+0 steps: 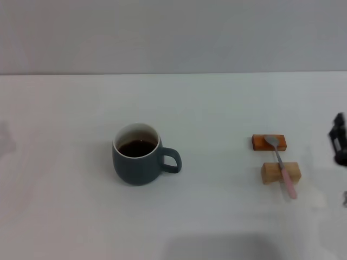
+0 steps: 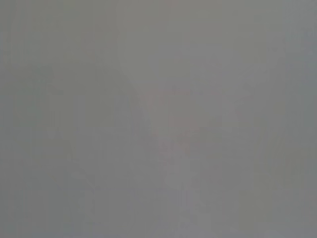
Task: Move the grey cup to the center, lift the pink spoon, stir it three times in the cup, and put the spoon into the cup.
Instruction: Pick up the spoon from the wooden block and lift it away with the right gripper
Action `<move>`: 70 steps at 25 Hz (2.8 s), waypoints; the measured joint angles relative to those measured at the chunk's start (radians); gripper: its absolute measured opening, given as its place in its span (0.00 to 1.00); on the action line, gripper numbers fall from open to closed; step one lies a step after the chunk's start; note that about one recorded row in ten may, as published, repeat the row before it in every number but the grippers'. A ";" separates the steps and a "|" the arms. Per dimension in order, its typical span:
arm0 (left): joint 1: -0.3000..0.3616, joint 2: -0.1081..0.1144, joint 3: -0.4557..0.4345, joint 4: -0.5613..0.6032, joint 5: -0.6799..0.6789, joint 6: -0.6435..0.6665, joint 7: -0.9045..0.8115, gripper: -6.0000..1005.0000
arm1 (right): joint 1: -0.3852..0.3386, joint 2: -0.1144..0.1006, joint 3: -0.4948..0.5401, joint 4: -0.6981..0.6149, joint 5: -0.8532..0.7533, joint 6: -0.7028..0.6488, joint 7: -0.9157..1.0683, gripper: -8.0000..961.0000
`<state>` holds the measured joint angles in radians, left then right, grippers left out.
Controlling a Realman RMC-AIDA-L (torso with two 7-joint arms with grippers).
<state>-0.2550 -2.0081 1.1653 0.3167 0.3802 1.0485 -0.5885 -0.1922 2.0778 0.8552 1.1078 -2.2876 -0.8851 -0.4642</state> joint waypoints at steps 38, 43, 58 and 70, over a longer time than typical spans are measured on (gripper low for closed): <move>0.002 0.006 -0.027 0.044 -0.007 -0.030 0.024 0.02 | 0.001 -0.007 -0.374 -0.040 0.360 -0.102 -0.180 0.66; 0.008 0.002 -0.037 0.047 -0.001 -0.024 0.024 0.02 | 0.016 -0.008 -0.381 -0.057 0.388 -0.098 -0.179 0.66; 0.030 -0.009 -0.036 0.074 -0.007 -0.020 0.024 0.02 | 0.062 -0.009 -0.373 -0.088 0.410 -0.040 -0.177 0.66; 0.030 -0.012 -0.040 0.086 -0.008 -0.019 0.024 0.02 | 0.095 -0.010 -0.380 -0.098 0.445 -0.006 -0.177 0.66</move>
<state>-0.2255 -2.0198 1.1249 0.4032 0.3726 1.0294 -0.5645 -0.0967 2.0677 0.4754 1.0093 -1.8429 -0.8912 -0.6411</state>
